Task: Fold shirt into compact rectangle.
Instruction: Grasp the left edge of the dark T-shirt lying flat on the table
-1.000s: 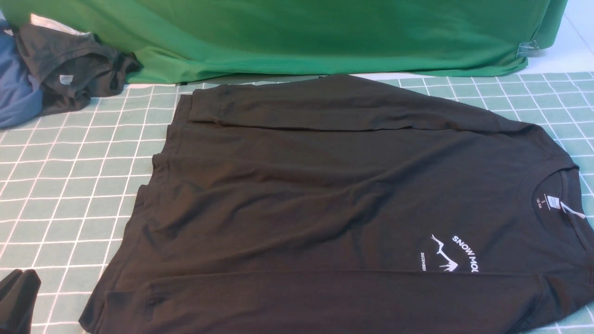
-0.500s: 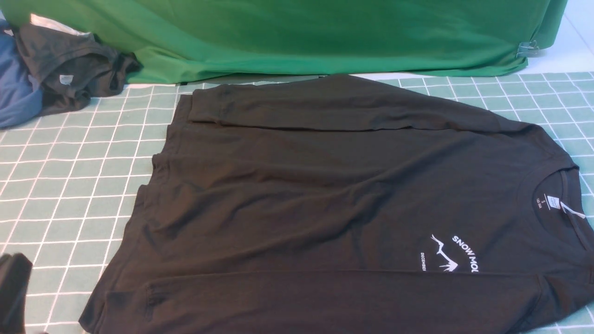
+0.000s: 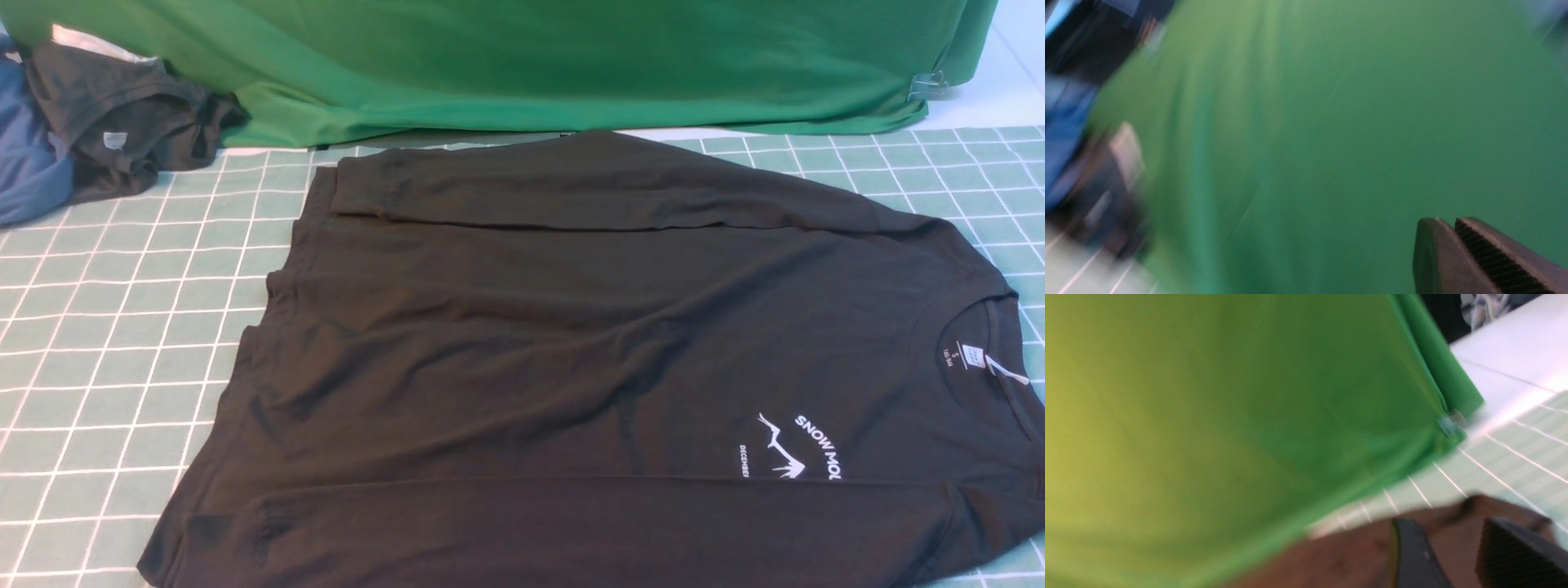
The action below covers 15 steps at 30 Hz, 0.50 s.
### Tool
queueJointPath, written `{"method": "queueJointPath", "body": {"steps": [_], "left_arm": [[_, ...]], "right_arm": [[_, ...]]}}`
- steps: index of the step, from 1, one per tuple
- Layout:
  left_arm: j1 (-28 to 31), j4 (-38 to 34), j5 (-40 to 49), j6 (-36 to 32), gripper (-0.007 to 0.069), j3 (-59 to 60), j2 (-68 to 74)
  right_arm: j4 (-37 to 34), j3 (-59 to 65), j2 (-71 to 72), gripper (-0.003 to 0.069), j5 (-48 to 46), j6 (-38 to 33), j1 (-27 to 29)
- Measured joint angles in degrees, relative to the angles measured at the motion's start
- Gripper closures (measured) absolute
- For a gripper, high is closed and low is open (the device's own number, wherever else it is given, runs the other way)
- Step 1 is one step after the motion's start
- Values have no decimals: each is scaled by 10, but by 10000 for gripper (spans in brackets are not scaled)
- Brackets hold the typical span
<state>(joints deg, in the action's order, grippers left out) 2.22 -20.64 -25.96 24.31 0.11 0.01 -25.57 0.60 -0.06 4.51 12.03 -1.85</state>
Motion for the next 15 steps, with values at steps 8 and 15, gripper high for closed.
{"method": "queueJointPath", "body": {"steps": [8,15], "left_arm": [[0,115,357,32,610,-220,101],[0,76,719,-143,610,-341,368]], "right_arm": [[-5,0,0,418,74,56,-1],[59,-142,-28,587,-97,-11,-38]]}}
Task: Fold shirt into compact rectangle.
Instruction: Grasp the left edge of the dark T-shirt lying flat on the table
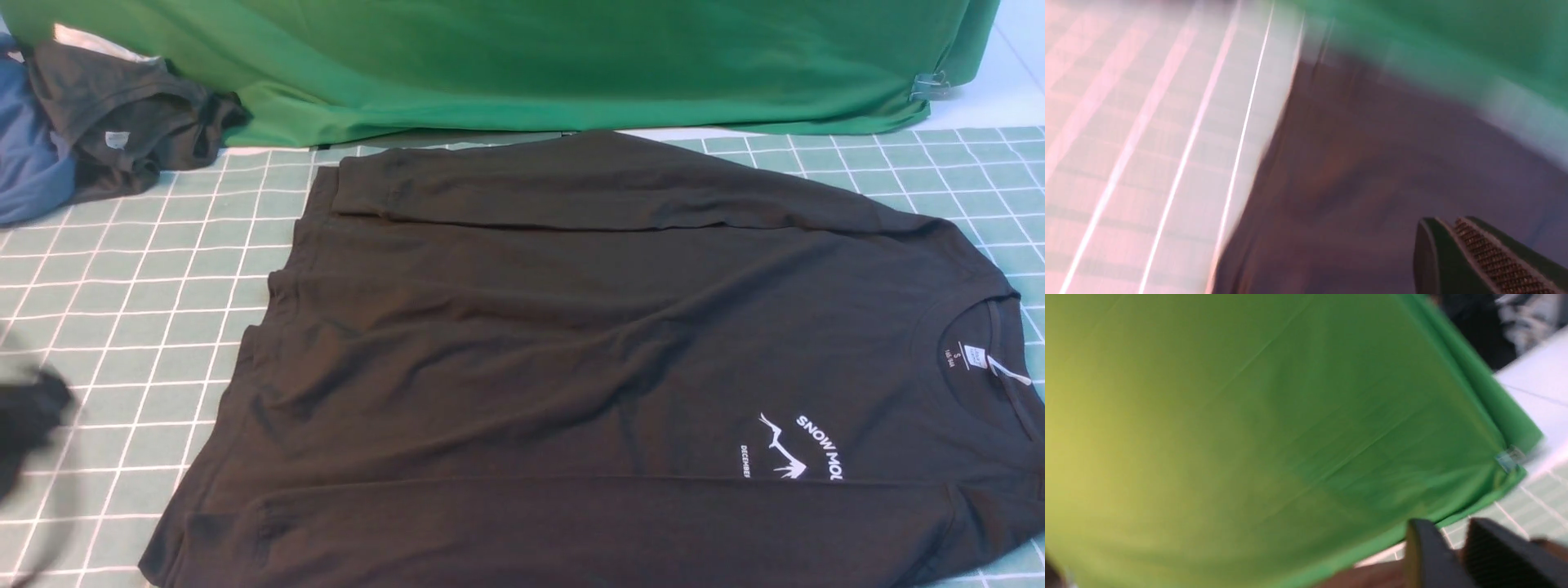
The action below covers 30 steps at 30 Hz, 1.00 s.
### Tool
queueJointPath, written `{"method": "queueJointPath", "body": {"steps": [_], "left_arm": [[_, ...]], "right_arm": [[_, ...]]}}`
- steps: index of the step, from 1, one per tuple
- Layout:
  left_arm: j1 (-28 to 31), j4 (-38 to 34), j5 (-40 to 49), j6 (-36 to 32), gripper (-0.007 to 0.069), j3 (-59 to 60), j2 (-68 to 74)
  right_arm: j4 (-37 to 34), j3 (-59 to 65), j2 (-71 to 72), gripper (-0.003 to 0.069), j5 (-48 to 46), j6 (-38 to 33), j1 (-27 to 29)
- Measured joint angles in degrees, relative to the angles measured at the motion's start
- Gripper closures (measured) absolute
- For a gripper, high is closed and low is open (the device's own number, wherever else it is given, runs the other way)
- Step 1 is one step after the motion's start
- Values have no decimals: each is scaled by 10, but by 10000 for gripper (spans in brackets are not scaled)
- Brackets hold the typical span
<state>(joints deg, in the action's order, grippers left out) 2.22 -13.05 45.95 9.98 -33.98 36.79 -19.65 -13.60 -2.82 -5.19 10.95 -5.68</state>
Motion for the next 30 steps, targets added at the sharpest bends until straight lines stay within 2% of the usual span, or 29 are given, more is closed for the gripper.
{"method": "queueJointPath", "body": {"steps": [3,8,9,12,16,20,23,26,28,29,30], "left_arm": [[0,-13,49,-74,613,-3,130],[-10,3,44,-91,622,-6,243],[-31,22,30,-83,622,-6,268],[-72,62,-7,-40,622,-6,294],[-122,141,-25,52,624,-6,332],[-127,219,-28,125,619,-7,380],[-128,242,-35,139,592,-7,412],[-129,245,-56,140,534,-7,432],[-129,245,-77,141,455,-7,444],[-129,245,-79,141,447,-7,446],[-130,246,-88,141,385,-7,455]], "right_arm": [[13,-104,-66,626,-83,-71,-24],[17,-222,-176,631,-208,-128,-48],[17,-257,-217,632,-269,-155,-55],[15,-275,-274,633,-328,-198,-65],[13,-275,-317,634,-353,-219,-68],[13,-275,-324,634,-353,-220,-68],[13,-275,-324,634,-353,-221,-68],[13,-275,-324,634,-353,-222,-68],[13,-275,-324,635,-353,-222,-68],[13,-275,-324,635,-353,-222,-68],[13,-275,-324,635,-353,-222,-68]]}}
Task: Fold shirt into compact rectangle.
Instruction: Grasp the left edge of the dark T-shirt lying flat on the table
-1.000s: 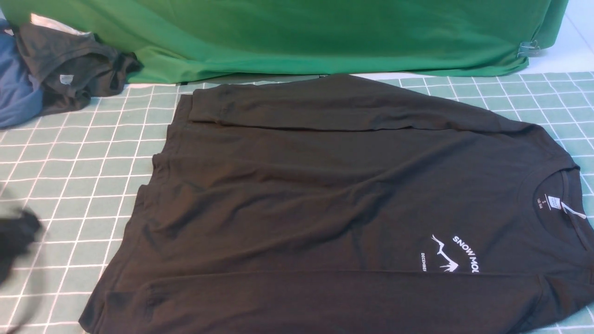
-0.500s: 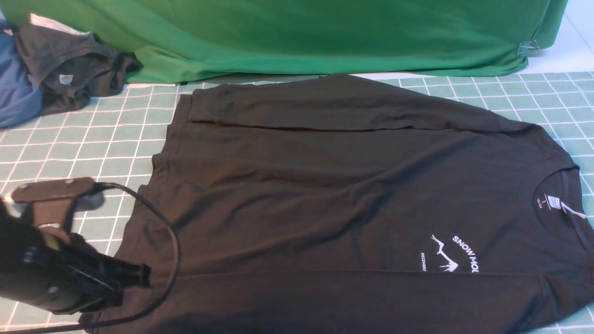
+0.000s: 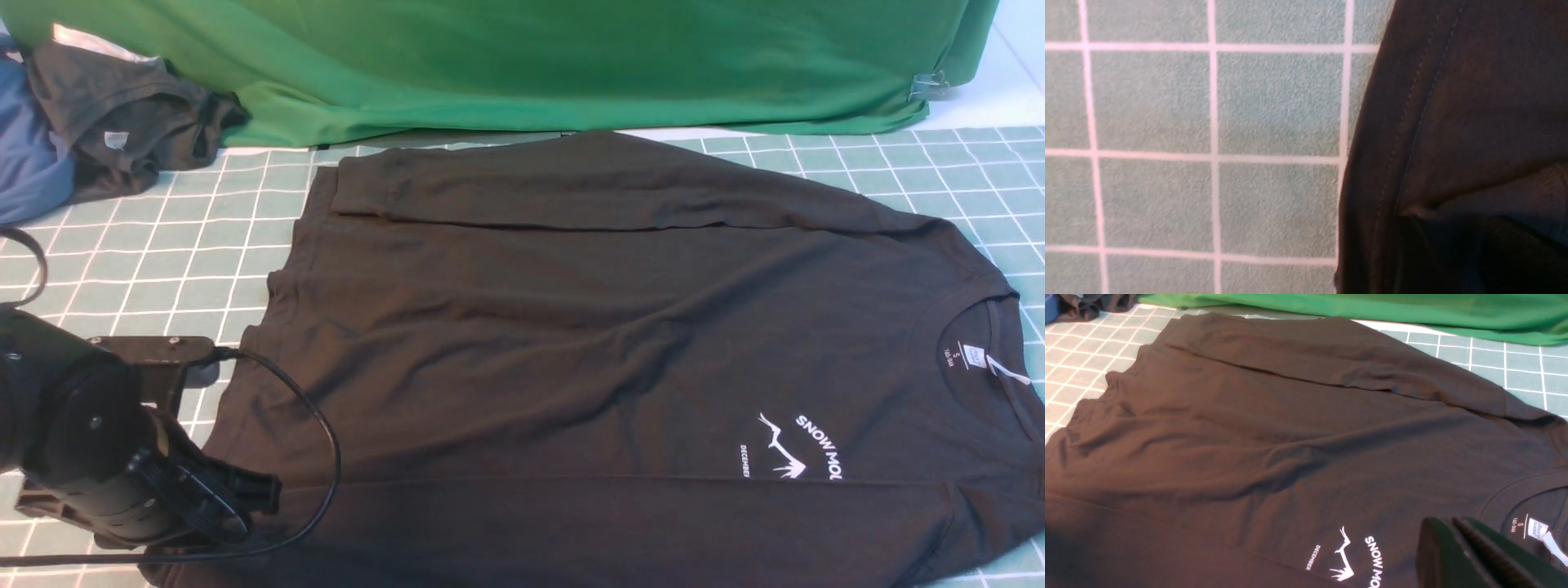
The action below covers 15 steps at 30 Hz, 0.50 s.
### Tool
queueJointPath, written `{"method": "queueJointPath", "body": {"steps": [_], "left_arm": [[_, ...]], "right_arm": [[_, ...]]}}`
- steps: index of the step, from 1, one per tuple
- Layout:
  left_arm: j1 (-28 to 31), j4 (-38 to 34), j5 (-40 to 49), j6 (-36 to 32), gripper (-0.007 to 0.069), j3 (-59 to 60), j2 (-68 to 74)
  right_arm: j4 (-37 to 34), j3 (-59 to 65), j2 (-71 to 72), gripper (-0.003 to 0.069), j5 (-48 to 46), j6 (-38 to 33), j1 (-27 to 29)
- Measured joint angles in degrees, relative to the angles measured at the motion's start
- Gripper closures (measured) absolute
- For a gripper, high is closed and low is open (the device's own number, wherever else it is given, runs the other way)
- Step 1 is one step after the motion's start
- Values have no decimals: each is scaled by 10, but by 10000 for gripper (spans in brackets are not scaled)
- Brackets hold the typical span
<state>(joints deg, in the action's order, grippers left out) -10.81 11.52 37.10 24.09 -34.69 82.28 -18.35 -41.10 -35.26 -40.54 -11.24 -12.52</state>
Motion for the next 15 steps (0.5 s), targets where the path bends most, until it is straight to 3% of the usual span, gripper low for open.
{"method": "queueJointPath", "body": {"steps": [5,8,11,15], "left_arm": [[0,-2,-24,0,225,0,16],[0,-14,-39,0,192,-1,21],[0,-32,-42,0,212,0,25],[0,-47,-34,0,355,-5,34]], "right_arm": [[0,0,0,635,0,0,0],[0,0,0,635,0,0,0],[0,0,0,636,0,0,0],[0,0,0,636,0,0,0]]}}
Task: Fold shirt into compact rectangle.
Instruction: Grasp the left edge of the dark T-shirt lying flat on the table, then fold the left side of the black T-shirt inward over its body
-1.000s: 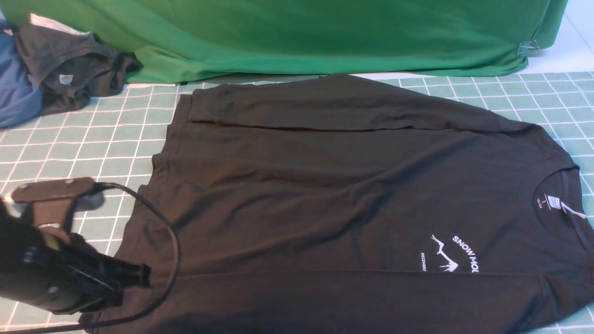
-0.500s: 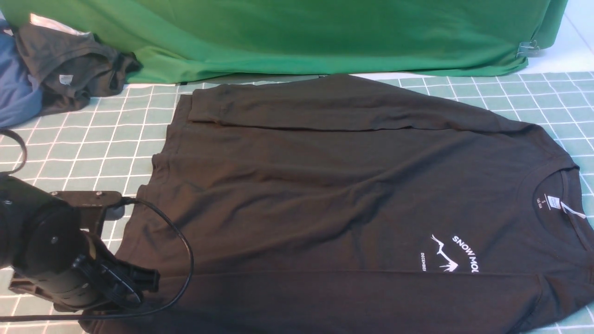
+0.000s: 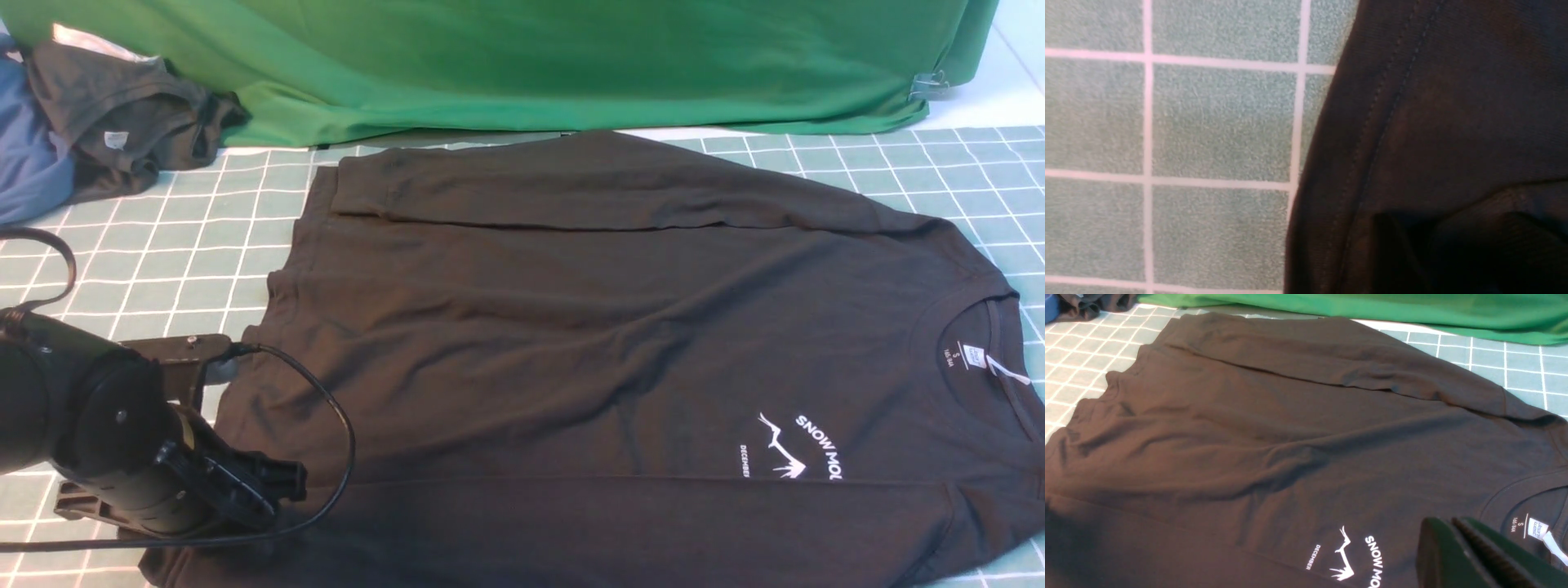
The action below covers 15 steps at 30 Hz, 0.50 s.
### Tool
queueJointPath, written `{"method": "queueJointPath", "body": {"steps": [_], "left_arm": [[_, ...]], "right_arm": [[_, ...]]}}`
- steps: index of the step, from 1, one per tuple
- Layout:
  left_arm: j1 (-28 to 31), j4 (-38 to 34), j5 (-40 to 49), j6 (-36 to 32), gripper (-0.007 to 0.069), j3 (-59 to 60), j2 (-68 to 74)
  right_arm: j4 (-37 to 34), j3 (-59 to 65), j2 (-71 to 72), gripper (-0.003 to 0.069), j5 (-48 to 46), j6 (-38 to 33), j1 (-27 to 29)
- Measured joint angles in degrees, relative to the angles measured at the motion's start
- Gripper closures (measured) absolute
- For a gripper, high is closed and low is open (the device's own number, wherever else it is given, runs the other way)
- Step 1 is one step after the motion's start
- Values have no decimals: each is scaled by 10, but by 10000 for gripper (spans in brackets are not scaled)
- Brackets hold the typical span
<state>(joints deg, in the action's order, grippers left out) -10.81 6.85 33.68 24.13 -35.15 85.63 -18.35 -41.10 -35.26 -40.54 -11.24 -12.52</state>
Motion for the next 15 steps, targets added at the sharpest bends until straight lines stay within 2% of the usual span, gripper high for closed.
{"method": "queueJointPath", "body": {"steps": [3,5,8,15], "left_arm": [[0,-2,15,-8,510,-1,1],[0,-4,24,-15,580,-1,-4],[0,-14,49,-23,612,-1,-26],[0,-34,94,-42,619,-20,-124]], "right_arm": [[0,0,0,634,0,0,0],[0,0,0,634,0,0,0],[0,0,0,633,0,0,0],[0,0,0,625,0,0,0]]}}
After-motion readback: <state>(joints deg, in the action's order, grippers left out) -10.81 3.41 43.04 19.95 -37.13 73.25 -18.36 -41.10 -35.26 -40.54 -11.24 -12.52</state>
